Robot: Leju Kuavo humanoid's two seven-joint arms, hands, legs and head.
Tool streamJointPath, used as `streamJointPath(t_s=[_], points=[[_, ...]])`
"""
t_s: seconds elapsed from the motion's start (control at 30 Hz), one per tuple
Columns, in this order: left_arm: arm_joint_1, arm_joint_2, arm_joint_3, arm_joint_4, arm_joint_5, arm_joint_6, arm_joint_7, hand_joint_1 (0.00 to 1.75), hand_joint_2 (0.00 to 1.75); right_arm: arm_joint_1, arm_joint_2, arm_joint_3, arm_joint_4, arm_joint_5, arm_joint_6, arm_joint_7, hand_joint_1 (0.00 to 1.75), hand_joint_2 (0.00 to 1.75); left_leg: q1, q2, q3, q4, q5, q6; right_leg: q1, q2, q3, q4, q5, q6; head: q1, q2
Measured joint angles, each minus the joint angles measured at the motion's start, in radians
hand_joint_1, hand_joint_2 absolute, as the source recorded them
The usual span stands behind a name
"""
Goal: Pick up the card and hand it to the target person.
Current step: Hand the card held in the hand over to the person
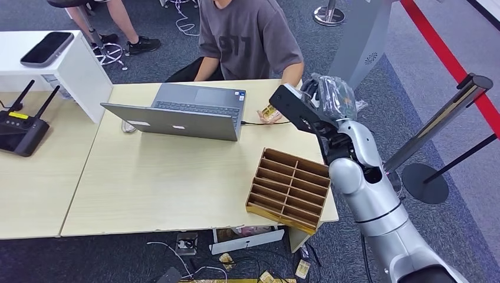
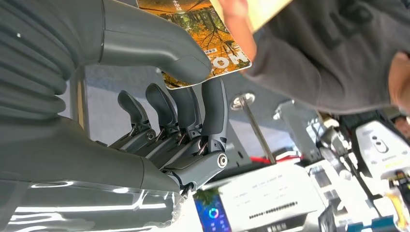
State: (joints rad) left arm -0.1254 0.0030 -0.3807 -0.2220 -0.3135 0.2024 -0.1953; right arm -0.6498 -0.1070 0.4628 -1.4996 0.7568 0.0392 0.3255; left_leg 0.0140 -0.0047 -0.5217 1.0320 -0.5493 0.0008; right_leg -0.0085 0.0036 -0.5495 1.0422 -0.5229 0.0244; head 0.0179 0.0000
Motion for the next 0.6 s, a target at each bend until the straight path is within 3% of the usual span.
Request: streamJointPath(t_s=[0.27,0.6], points=[[-0.01,-0.01,0.0,-0.001,-0.02,-0.012,0.005,0.0,0.0,-0.059,0.021,-0.023,0.156,0.077,-0.086,-0.062,1.45,1.75,0.0,-0.001,-0.001,0.0,0.0,0.0,0.0,0.0,0.0,0.0,0.0,0.0,0.0,0.0],[-0.021,-0.021,0.0,-0.001,-0.035,-0.02,0.014,0.0,0.0,-0.095,0.085,-0.044,0.41,0.095,-0.145,-0.138,1.45,1.75,0.0,-0.001,-0.001,0.0,0.0,0.0,0.0,0.0,0.0,0.0,0.0,0.0,0.0,0.0]])
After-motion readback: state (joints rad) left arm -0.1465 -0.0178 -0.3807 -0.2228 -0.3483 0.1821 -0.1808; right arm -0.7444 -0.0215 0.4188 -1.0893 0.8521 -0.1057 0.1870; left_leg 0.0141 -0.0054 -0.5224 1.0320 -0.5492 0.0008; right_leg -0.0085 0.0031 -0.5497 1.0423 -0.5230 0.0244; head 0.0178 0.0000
